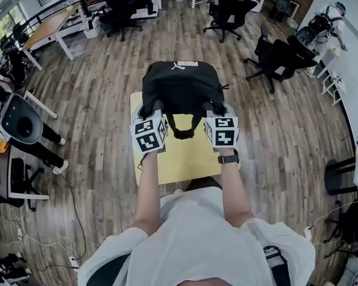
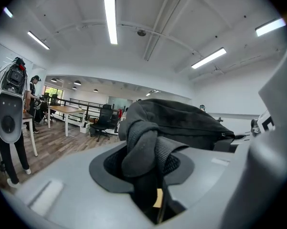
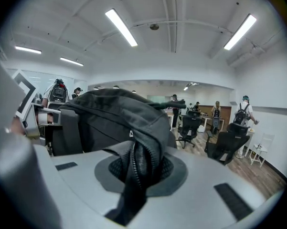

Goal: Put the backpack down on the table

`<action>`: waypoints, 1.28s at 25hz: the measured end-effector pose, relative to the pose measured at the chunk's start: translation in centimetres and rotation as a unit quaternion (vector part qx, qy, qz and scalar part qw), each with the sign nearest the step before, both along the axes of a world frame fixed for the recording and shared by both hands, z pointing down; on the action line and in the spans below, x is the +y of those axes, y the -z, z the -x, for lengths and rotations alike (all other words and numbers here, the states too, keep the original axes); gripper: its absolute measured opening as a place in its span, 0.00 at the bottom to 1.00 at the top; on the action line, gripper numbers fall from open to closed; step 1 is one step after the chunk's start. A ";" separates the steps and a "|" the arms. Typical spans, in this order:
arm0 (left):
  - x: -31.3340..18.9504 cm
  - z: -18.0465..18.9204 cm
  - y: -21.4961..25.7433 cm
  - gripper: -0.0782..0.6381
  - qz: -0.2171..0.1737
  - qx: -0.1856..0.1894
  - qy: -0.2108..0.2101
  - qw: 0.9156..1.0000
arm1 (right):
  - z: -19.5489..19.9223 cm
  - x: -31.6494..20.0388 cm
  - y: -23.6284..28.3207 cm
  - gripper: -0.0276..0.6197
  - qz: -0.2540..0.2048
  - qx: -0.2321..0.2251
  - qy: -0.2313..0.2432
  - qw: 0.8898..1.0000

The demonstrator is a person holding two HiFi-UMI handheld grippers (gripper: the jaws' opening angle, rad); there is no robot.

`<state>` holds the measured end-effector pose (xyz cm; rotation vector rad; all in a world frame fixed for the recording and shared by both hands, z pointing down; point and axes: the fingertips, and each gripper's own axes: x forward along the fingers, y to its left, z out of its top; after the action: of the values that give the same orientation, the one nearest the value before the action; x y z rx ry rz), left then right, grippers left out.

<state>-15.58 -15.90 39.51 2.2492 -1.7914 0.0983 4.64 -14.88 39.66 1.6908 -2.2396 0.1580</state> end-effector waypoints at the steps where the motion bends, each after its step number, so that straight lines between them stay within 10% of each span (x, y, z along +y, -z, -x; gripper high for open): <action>1: -0.4 -0.2 -0.4 0.28 0.005 0.000 -0.002 1.000 | -0.2 -0.4 -0.3 0.10 0.005 0.001 -0.001 1.000; 32: -15.1 -1.6 -11.3 0.28 0.106 -0.031 -0.003 0.994 | -1.7 -15.6 -10.8 0.11 0.103 -0.010 0.014 0.995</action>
<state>-14.03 -31.03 50.78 2.1239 -1.7155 0.3469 6.34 -30.52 50.42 1.5547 -2.1773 0.3861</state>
